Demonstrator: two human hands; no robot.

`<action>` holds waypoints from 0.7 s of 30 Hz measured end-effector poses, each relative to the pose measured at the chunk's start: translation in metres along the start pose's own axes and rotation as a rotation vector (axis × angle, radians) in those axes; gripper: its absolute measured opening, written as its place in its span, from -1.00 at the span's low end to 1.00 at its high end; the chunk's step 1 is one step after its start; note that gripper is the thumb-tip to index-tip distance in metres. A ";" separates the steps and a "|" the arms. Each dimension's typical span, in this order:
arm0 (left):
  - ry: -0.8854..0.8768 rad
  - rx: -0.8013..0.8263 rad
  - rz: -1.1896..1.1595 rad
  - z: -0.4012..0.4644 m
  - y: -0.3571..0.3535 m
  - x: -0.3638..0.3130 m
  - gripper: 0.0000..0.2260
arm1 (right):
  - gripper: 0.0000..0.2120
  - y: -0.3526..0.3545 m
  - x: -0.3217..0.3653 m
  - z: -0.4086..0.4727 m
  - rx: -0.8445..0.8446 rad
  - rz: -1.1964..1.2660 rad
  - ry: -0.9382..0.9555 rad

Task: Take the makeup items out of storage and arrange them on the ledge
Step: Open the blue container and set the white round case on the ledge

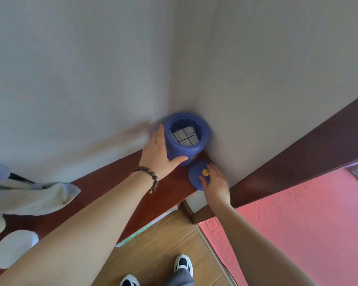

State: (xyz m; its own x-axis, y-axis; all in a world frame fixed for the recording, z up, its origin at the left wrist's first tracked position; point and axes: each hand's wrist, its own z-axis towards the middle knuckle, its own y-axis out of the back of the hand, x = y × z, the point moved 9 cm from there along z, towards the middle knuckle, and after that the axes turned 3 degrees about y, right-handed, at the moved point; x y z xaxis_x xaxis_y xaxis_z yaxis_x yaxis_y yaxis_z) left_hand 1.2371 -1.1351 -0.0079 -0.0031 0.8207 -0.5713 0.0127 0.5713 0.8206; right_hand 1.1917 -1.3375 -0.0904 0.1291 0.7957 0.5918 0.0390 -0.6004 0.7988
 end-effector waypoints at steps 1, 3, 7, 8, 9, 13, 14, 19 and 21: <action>0.003 0.008 -0.010 0.002 -0.002 -0.002 0.03 | -0.55 -0.002 -0.001 0.001 0.004 -0.003 -0.006; 0.028 0.026 -0.036 0.007 -0.006 -0.003 0.07 | -0.58 -0.004 -0.003 0.003 0.007 -0.019 -0.008; 0.078 0.063 -0.048 0.013 -0.012 0.000 0.09 | -0.64 0.000 -0.007 0.007 -0.028 -0.005 -0.023; 0.082 0.066 -0.043 0.014 -0.013 0.001 0.08 | -0.65 0.000 -0.007 0.007 -0.036 0.001 -0.023; 0.085 0.067 -0.042 0.015 -0.012 0.002 0.07 | -0.67 0.002 -0.007 0.006 -0.044 0.005 -0.019; 0.085 0.070 -0.051 0.015 -0.011 0.002 0.04 | -0.77 0.025 -0.006 -0.007 -0.168 0.072 -0.002; 0.084 0.071 -0.059 0.015 -0.011 0.002 0.04 | -0.79 0.036 -0.003 -0.012 -0.215 0.096 0.003; 0.103 0.057 -0.130 0.013 -0.007 0.001 0.03 | -0.77 0.091 0.045 -0.034 -0.379 0.171 0.154; 0.101 0.052 -0.146 0.013 -0.004 0.000 0.02 | -0.74 0.104 0.072 -0.026 -0.369 0.199 0.213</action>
State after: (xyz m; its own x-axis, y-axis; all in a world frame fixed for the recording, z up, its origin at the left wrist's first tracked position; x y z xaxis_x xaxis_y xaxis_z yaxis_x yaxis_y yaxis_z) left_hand 1.2496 -1.1380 -0.0113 -0.1094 0.7267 -0.6782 0.0566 0.6858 0.7256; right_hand 1.1796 -1.3405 0.0378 -0.1093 0.6900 0.7155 -0.3254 -0.7050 0.6301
